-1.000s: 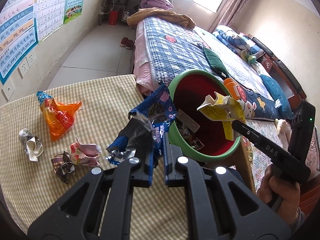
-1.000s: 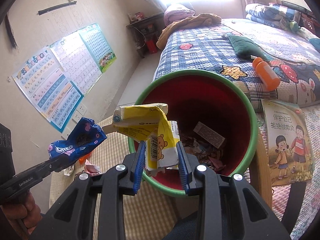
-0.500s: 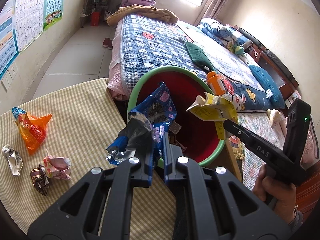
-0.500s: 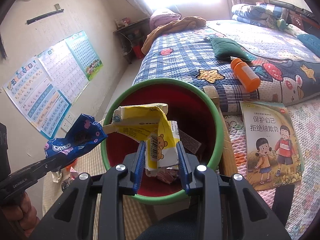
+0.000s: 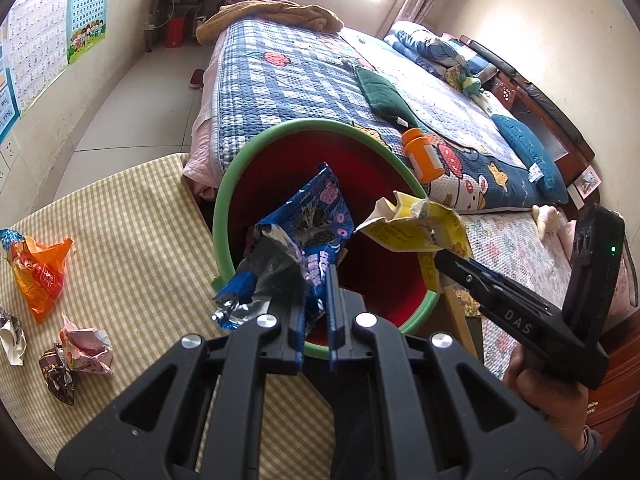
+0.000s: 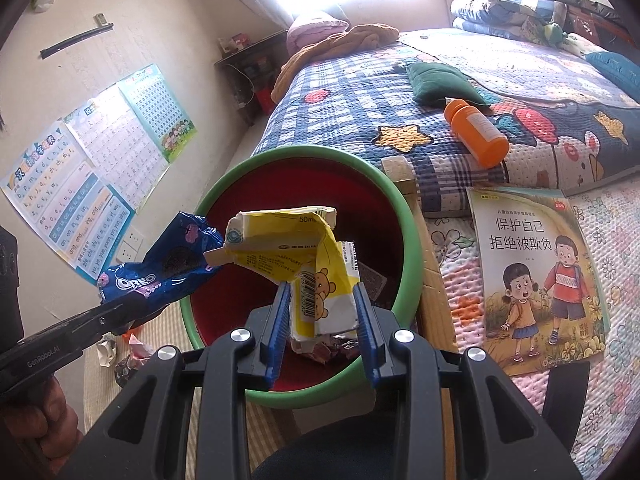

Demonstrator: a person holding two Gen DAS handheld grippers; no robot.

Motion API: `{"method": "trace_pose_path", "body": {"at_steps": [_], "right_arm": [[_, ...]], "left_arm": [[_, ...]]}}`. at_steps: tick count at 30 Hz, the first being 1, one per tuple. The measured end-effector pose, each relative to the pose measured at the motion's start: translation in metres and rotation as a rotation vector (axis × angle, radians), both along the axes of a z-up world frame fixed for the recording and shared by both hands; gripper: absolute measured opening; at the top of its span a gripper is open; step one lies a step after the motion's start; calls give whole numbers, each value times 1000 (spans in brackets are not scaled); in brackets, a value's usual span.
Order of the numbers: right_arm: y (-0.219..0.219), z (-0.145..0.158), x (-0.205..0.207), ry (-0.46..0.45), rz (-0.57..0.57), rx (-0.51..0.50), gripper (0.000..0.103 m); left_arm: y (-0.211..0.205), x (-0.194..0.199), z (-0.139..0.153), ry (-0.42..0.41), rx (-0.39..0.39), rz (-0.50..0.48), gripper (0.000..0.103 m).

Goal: Collect trash
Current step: 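Carry the yellow wrapper and blue Oreo wrapper over the red bucket with both tools, then open both tools to drop the two wrappers into the bucket, then move both open tools back over the remaining wrappers on the table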

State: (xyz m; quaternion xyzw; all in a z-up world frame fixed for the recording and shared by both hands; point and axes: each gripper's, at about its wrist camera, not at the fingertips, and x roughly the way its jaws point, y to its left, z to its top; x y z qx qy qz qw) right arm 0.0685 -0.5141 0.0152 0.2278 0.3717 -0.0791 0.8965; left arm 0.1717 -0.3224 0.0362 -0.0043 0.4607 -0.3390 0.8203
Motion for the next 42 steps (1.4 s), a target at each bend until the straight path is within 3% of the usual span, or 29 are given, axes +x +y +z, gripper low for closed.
{"method": "trace_pose_path", "body": {"at_steps": [6, 8, 10, 11, 13, 19, 27, 31, 42], "right_arm": [[0, -2, 4, 10, 11, -9, 34], [-1, -2, 4, 13, 6, -16, 39], [-1, -3, 5, 15, 5, -19, 40], [-2, -4, 5, 16, 7, -17, 40], [-1, -6, 5, 23, 8, -19, 45], [5, -6, 2, 20, 12, -25, 58], [21, 8, 2, -6, 25, -71, 85], [33, 13, 3, -13, 43, -79, 91], [76, 18, 4, 0, 125, -102, 96]], "left_arm": [[-3, 4, -5, 13, 4, 5, 8], [-3, 7, -6, 24, 0, 4, 15], [0, 8, -6, 21, -2, 14, 34], [2, 9, -6, 26, -8, 18, 36], [6, 10, -6, 32, -14, 33, 52], [19, 10, -1, 10, -28, 74, 78], [47, 6, 5, -3, -35, 129, 90], [65, 1, 7, -5, -40, 157, 91], [124, -9, 9, -23, -28, 269, 97]]}}
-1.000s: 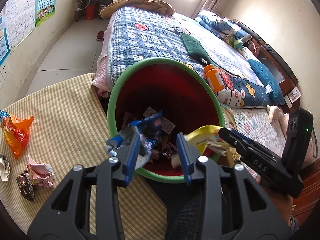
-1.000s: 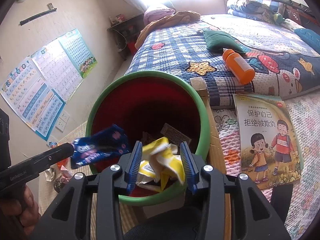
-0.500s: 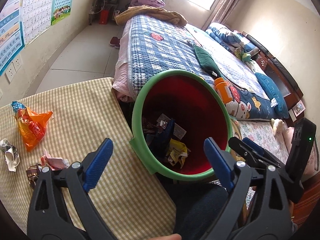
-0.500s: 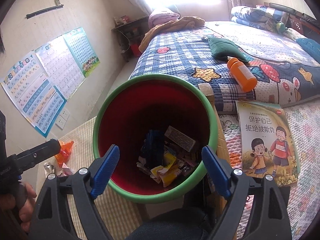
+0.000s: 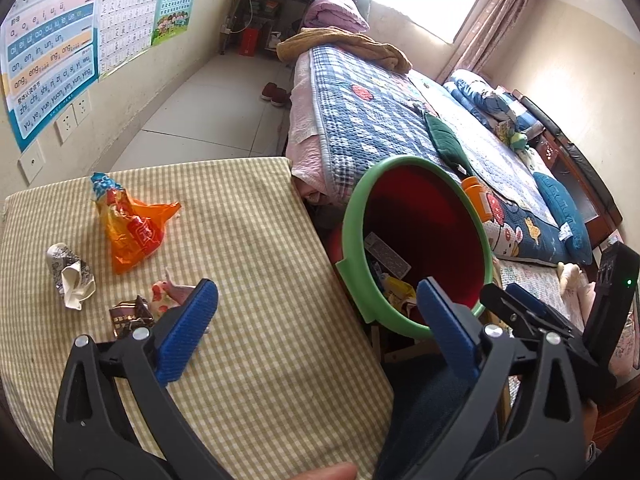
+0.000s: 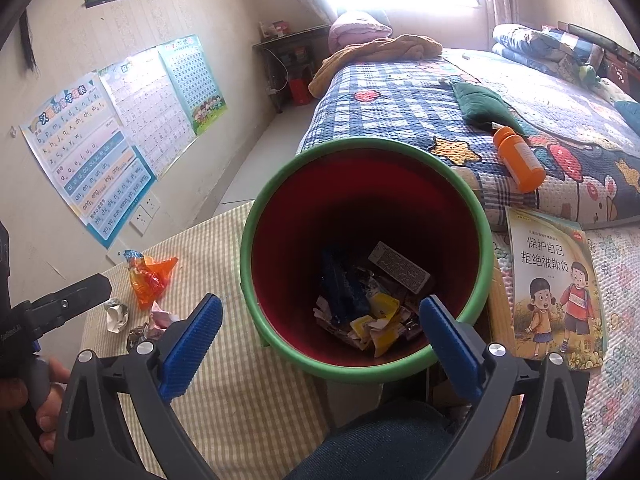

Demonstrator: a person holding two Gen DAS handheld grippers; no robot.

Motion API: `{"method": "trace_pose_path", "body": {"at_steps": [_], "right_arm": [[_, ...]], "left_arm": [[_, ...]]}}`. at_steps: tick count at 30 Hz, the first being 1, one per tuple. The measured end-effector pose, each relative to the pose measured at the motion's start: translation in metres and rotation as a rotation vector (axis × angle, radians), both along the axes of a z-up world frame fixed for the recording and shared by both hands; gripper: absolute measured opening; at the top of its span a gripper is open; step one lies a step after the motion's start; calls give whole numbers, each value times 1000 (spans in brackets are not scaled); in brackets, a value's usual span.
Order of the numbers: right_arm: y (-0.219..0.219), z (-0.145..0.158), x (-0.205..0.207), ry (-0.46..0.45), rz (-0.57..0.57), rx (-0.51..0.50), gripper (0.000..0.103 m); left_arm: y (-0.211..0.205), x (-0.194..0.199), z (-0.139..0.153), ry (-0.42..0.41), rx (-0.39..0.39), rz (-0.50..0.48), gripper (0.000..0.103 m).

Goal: Collect trash
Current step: 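Move both open tools back over the remaining wrappers on the table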

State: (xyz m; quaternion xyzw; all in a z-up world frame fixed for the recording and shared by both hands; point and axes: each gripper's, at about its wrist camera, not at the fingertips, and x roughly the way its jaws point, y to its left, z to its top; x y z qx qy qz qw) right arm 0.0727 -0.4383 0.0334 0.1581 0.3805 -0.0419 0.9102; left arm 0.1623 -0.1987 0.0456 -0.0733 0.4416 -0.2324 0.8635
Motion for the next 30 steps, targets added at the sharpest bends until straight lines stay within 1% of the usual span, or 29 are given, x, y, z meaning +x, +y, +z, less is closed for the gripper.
{"method": "trace_pose_path", "body": {"at_steps": [3, 15, 23, 30], "right_arm": [[12, 0, 1, 7, 17, -3, 96], [77, 3, 14, 9, 141, -27, 96], [125, -2, 31, 17, 228, -34, 96], [163, -11, 44, 36, 303, -27, 96]], "left_arm": [[19, -3, -3, 2, 24, 43, 97], [102, -16, -7, 10, 36, 184, 97], [161, -25, -15, 32, 45, 283, 97], [202, -24, -25, 52, 32, 355, 97]]}}
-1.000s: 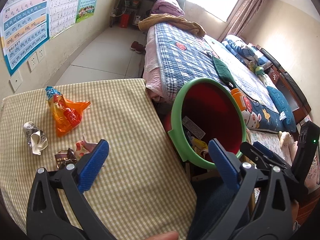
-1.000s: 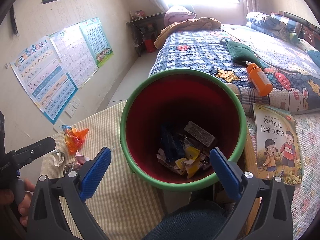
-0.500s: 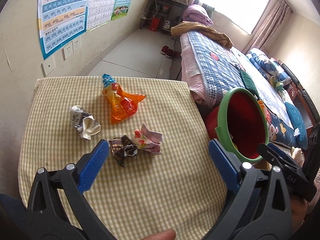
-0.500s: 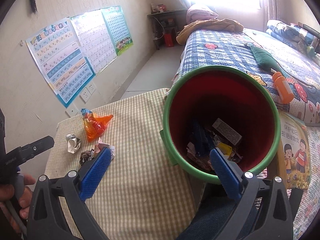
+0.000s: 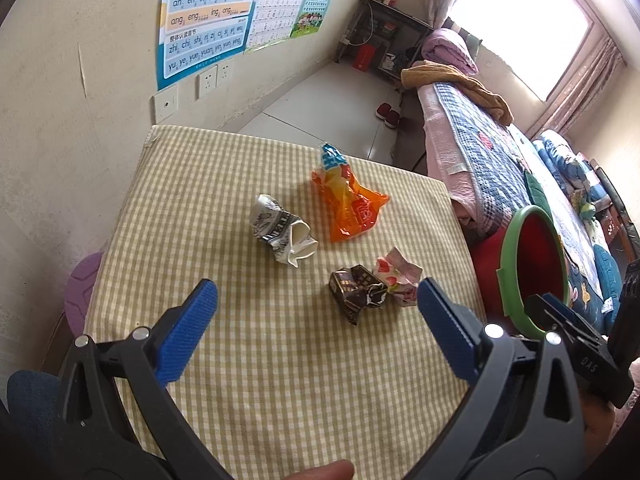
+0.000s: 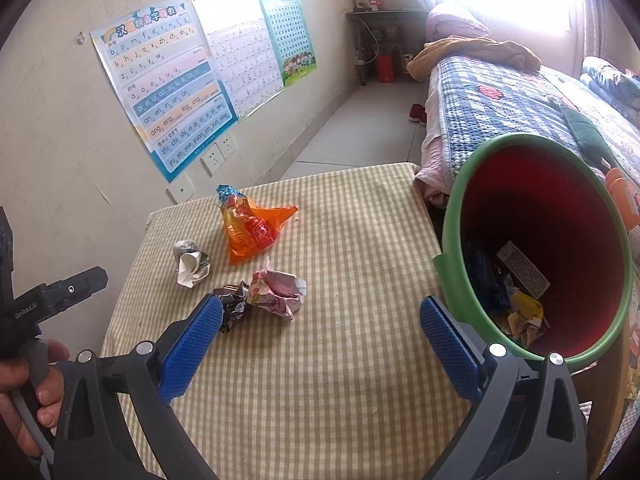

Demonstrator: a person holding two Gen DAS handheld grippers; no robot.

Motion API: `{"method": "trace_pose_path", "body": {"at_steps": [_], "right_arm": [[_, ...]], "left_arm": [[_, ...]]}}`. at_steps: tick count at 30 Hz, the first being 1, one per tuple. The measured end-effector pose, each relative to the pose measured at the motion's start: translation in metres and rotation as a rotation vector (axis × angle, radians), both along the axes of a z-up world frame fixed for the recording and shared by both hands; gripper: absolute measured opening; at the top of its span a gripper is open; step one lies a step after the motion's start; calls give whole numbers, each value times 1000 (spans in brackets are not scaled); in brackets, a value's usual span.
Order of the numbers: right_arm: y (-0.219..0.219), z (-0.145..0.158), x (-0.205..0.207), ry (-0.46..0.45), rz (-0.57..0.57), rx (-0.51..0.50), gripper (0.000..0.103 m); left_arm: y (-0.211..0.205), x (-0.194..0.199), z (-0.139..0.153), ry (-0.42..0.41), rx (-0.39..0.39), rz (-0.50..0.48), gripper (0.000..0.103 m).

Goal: Collect trash
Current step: 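Move both open tools back over the remaining wrappers on the table, then grasp the orange chip bag with the right tool while the left tool grasps the silver foil wrapper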

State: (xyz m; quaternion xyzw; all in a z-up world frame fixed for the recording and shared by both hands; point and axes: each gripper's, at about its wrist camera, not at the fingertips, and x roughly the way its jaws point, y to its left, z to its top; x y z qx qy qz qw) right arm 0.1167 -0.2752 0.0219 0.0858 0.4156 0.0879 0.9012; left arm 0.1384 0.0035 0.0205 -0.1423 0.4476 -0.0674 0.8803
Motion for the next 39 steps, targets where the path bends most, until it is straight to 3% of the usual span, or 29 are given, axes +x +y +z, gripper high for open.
{"method": "trace_pose_path", "body": {"at_steps": [11, 21, 29, 32, 34, 39], "right_arm": [[32, -17, 27, 37, 67, -30, 96], [47, -32, 66, 62, 91, -49, 96], [57, -48, 97, 84, 114, -48, 96], [62, -54, 109, 92, 125, -38, 96], [67, -58, 118, 92, 135, -32, 96], [79, -61, 140, 72, 169, -26, 96]], "left_arm": [[21, 22, -24, 31, -28, 28, 97], [16, 61, -59, 80, -25, -10, 94], [10, 91, -94, 150, -16, -25, 78], [6, 98, -104, 168, -21, -31, 67], [5, 100, -109, 181, -27, -35, 52], [12, 100, -117, 190, -72, -17, 41]]}}
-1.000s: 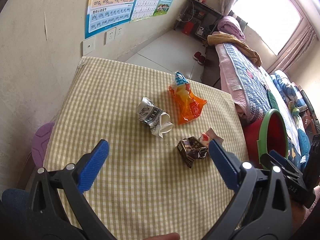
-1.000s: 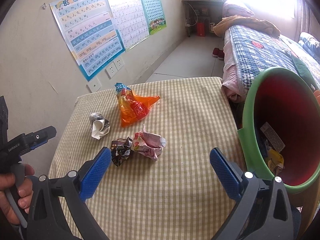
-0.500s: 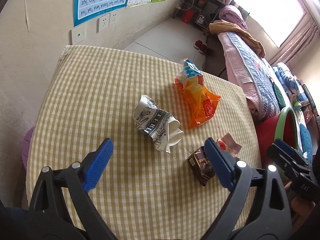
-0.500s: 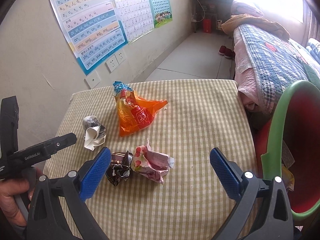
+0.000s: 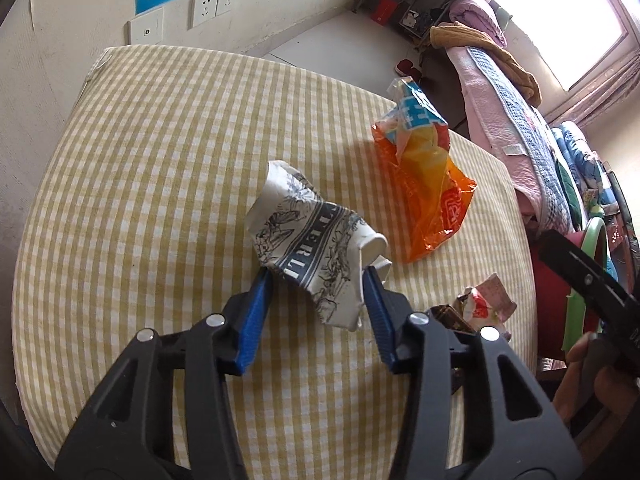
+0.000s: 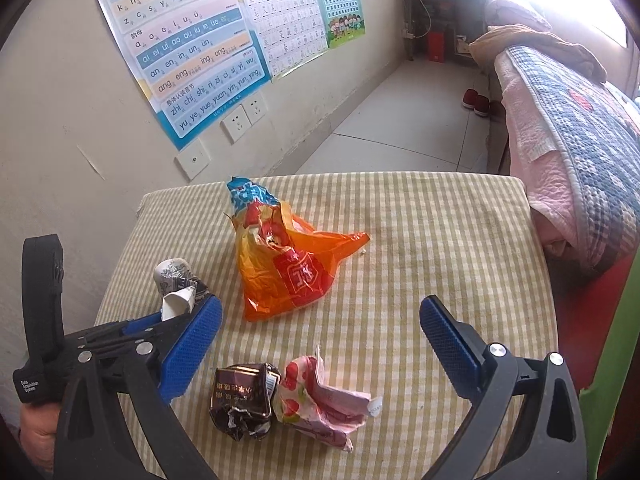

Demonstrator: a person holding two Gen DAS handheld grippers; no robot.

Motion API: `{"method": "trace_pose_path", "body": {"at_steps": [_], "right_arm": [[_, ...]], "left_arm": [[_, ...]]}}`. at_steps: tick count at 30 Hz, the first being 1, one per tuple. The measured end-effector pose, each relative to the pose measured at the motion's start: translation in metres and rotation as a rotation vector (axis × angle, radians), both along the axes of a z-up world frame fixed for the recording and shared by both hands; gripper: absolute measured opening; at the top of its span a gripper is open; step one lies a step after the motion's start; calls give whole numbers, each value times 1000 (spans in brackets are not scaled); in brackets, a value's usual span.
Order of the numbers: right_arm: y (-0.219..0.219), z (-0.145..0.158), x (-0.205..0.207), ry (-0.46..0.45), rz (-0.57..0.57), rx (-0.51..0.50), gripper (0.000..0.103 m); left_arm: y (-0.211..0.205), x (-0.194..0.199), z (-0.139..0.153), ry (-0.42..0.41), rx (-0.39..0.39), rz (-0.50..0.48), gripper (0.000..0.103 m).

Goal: Collect trash
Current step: 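Grasp the orange chip bag with the right tool while the left tool grasps the silver foil wrapper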

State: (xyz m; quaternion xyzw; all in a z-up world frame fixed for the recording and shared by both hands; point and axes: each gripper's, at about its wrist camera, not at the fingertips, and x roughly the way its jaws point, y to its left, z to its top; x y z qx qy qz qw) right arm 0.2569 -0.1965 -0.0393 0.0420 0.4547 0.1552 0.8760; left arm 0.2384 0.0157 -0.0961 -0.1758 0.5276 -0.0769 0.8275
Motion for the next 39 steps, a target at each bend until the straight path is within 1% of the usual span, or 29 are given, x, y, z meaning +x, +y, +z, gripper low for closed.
{"method": "trace_pose_path", "body": {"at_steps": [1, 2, 3, 4, 6, 10, 14, 18, 21, 23, 25, 26, 30, 36, 39], "right_arm": [[3, 0, 4, -6, 9, -5, 96], [7, -1, 8, -10, 16, -5, 96], [9, -3, 12, -6, 21, 1, 96], [12, -6, 16, 0, 26, 7, 96], [19, -11, 21, 7, 40, 9, 96], [38, -20, 26, 8, 73, -13, 96], [57, -24, 29, -19, 116, -70, 95], [74, -31, 34, -25, 148, -134, 83], [82, -41, 40, -9, 142, -177, 80], [85, -46, 42, -3, 140, -193, 73], [85, -51, 43, 3, 126, -219, 53], [85, -51, 43, -5, 115, -233, 51], [76, -50, 43, 16, 99, -198, 49], [68, -38, 36, 28, 76, -152, 45], [64, -31, 29, 30, 71, -143, 45]], "left_arm": [[3, -1, 0, -2, -6, 4, 35], [5, -1, 0, -3, -12, 6, 32], [7, 0, -1, -1, -19, 8, 23], [8, 0, -1, 0, -26, 12, 21], [13, 2, -2, -6, -33, 15, 20], [16, 6, -2, -26, -10, 10, 20], [23, 11, -1, -48, 21, 20, 20], [33, 14, -3, -48, 7, 37, 20], [35, 16, -2, -58, 19, 37, 20], [36, 16, -2, -63, 24, 39, 20], [37, 17, -2, -63, 19, 41, 20], [36, 15, -2, -66, 23, 40, 20], [34, 14, 0, -76, 43, 28, 20], [30, 9, 5, -89, 54, 14, 20], [26, 5, 11, -105, 97, 1, 20]]}}
